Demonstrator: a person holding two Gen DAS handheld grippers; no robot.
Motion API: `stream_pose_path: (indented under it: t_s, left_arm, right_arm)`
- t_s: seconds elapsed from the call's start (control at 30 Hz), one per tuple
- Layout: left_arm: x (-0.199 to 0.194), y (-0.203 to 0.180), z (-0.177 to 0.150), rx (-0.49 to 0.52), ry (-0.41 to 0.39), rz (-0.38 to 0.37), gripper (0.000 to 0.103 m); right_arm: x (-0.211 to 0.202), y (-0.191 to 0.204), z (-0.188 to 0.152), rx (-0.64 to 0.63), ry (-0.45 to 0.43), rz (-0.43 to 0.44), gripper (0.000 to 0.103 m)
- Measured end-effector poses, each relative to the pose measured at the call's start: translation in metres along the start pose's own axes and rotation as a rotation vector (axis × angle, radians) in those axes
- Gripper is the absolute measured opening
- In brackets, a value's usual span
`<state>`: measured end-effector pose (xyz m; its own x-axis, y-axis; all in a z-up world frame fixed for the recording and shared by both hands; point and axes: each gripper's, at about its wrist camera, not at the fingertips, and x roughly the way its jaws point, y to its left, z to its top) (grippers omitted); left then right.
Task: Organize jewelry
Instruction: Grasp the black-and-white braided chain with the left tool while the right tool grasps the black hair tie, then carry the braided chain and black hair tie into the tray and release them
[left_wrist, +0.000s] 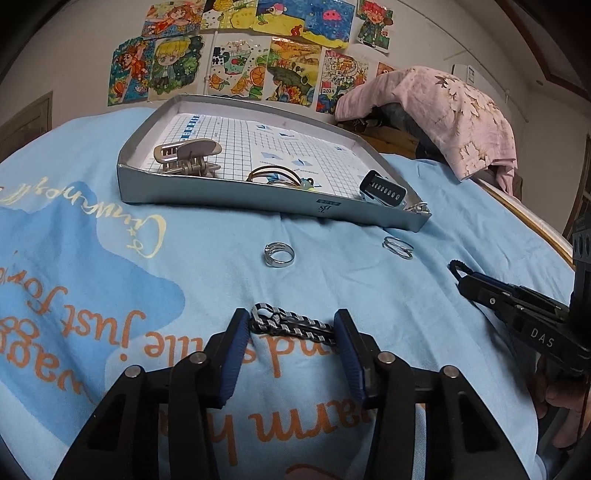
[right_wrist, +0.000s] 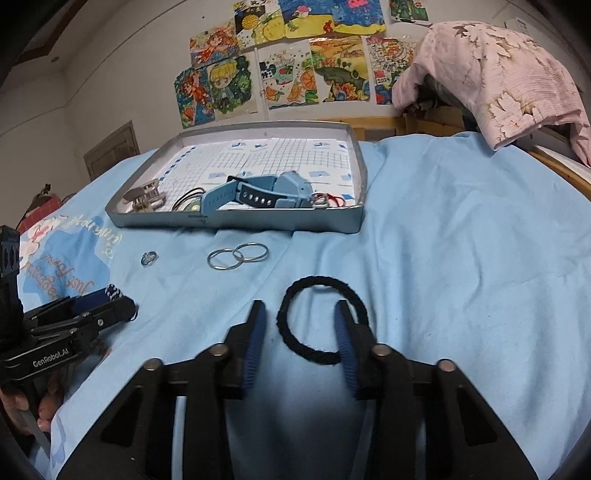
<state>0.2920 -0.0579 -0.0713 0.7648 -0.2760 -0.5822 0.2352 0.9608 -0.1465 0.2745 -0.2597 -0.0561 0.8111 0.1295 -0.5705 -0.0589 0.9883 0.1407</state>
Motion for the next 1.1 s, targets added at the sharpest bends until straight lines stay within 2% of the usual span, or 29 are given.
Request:
stream_pose_path:
  t_s: [0.07, 0.27, 0.63, 0.87, 1.1]
  left_arm:
    - [-0.001, 0.002, 0.0, -0.008, -0.003, -0.004, 0.04]
    - [-0.005, 0.004, -0.001, -0.016, -0.027, -0.003, 0.032]
    - [-0.017, -0.002, -0.002, 0.011, -0.094, -0.001, 0.021]
    - [-0.024, -0.007, -0.003, 0.043, -0.122, 0.003, 0.019]
    - [-0.03, -0.011, 0.005, 0.056, -0.126, -0.03, 0.015]
  right_arm:
    - [0.0, 0.003, 0.0, -0.015, 0.004, 0.005, 0.019]
    - [0.002, 0.008, 0.0, -0.043, 0.024, 0.02, 0.006]
    - [-0.001, 0.012, 0.0, -0.064, 0.008, 0.027, 0.005]
    - [-0.003, 0.015, -0.001, -0.076, -0.005, 0.027, 0.005]
    - [-0.012, 0.028, -0.001, -0.141, -0.047, 0.052, 0.004]
